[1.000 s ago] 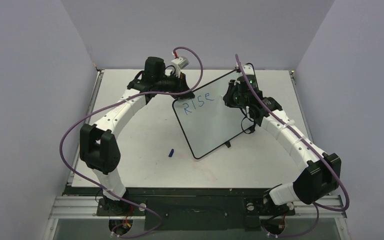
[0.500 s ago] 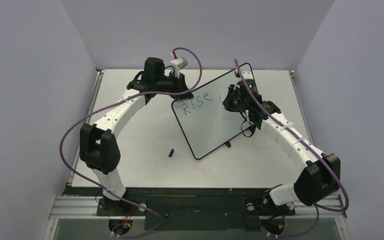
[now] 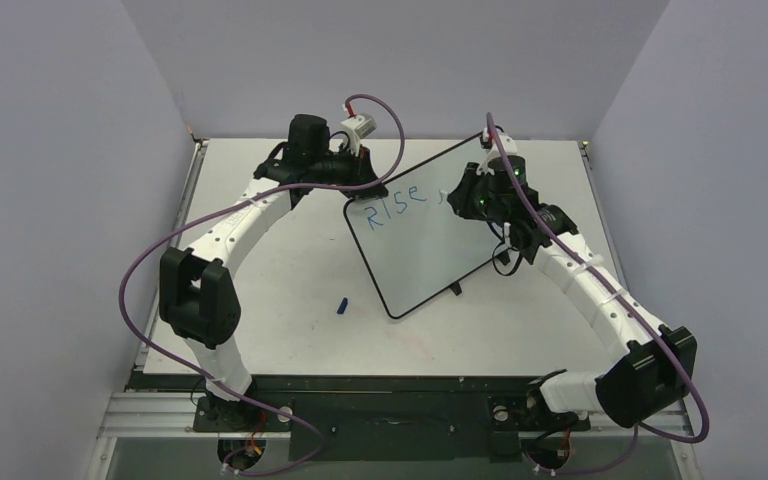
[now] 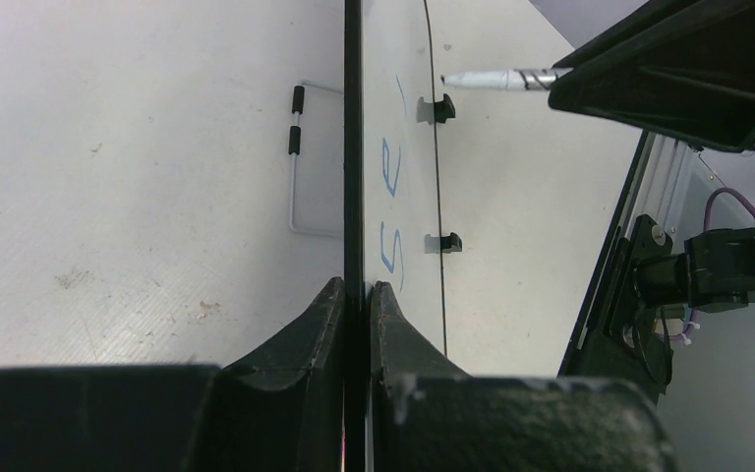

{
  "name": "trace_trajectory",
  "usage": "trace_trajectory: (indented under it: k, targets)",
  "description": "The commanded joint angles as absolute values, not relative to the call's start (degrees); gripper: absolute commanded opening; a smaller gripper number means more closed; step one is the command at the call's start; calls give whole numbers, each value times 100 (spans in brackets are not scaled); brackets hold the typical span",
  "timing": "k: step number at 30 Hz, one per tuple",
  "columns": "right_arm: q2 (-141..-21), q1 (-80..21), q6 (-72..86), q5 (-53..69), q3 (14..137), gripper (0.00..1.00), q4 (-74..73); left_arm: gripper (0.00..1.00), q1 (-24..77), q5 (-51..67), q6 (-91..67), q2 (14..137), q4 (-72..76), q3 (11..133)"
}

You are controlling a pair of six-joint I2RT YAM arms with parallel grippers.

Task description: Write a sentence on the whiteboard

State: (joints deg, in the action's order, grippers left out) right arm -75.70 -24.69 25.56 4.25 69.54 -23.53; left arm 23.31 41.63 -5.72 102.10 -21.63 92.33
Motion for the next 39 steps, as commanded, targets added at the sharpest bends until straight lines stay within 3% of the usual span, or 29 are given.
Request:
trace_trajectory:
  k: [1, 39]
  targets:
    - [-7526, -2325, 2550, 443, 7371, 0, -2063, 0, 2368, 4084, -90, 9954, -1872, 9308]
    - [-8546, -1966, 2456, 710, 7980, 0, -1816, 0, 2371, 4077, -73, 10018, -1887, 9331]
